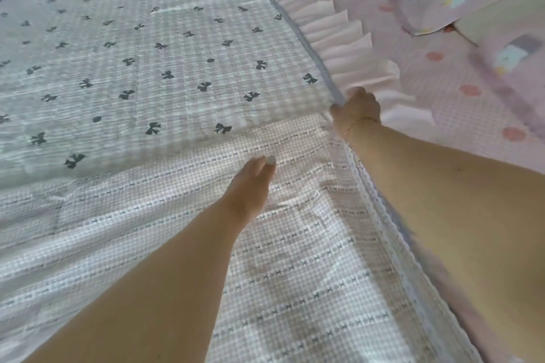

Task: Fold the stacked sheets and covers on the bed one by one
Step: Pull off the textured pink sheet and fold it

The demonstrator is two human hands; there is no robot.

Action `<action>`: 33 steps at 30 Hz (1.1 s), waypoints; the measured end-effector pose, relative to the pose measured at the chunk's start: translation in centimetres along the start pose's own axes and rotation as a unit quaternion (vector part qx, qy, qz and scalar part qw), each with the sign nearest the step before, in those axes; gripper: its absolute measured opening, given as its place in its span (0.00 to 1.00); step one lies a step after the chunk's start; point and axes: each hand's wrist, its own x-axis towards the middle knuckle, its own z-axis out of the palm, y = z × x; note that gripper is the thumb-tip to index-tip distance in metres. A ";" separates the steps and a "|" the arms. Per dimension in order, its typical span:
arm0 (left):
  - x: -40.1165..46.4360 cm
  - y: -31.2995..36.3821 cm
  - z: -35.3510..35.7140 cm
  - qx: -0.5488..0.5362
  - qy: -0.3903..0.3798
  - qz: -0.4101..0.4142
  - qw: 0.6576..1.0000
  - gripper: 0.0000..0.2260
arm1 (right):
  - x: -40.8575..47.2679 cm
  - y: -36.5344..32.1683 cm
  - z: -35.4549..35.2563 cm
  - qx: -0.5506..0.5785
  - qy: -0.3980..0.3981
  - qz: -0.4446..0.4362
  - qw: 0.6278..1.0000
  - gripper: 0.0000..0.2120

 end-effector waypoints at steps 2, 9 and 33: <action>0.2 -0.4 0.8 -0.006 -0.006 -0.004 1.000 0.29 | -1.7 0.8 1.7 -0.066 0.032 -0.163 0.984 0.22; 0.0 -1.6 1.4 0.007 -0.001 -0.018 1.000 0.33 | -5.2 4.7 6.0 -0.270 -0.248 -0.304 0.879 0.29; -18.3 -15.1 2.2 0.434 0.065 -0.005 0.899 0.33 | -25.6 8.1 7.6 -0.338 -0.266 -0.190 0.882 0.34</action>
